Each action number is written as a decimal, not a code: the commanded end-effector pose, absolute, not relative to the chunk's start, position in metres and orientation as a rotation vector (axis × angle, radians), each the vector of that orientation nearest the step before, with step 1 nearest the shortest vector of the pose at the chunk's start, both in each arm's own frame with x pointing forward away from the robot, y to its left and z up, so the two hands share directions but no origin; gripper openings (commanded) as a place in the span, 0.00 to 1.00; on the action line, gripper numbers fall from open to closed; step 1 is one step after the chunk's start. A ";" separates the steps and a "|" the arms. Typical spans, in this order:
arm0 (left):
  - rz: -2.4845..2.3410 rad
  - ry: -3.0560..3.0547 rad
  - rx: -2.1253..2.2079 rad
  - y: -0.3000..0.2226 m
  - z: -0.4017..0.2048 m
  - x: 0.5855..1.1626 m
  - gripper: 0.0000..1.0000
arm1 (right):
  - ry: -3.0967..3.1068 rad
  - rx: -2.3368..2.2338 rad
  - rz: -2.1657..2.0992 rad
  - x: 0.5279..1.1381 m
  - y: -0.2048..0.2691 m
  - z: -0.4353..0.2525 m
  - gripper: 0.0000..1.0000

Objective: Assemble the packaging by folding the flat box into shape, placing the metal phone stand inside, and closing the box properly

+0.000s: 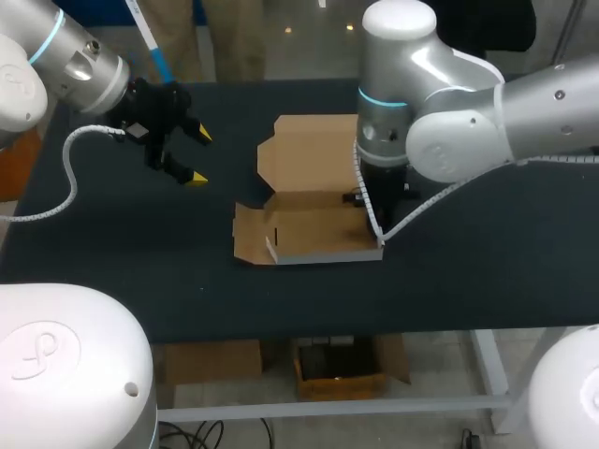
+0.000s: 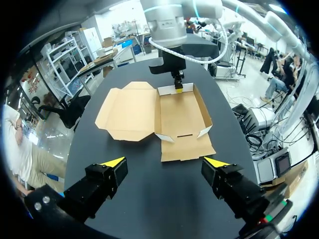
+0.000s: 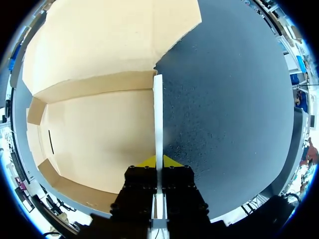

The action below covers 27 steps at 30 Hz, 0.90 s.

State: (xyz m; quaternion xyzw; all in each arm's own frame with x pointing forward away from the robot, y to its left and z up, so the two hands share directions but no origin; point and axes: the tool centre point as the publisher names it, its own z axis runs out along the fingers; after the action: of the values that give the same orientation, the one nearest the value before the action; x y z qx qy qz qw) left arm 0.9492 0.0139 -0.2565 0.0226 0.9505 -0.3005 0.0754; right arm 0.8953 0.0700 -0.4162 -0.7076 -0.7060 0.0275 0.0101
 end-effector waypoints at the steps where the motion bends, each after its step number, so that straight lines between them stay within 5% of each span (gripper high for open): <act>1: -0.897 2.856 0.068 0.014 -0.255 0.949 1.00 | -2.202 -2.208 0.094 0.896 0.071 -0.416 0.00; 5: -0.897 2.856 0.068 0.014 -0.255 0.949 1.00 | -2.202 -2.208 0.094 0.896 0.071 -0.416 0.00; 27: -0.717 2.708 -1.697 0.022 -0.282 0.909 1.00 | -2.202 -2.208 0.094 0.896 0.071 -0.416 0.00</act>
State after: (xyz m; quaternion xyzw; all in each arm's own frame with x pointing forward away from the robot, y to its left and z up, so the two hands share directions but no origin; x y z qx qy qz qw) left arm 0.9125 0.0252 -0.2768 -0.2920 0.9303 -0.2219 0.0006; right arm 0.8953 0.0700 -0.4163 -0.7076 -0.7060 0.0276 0.0102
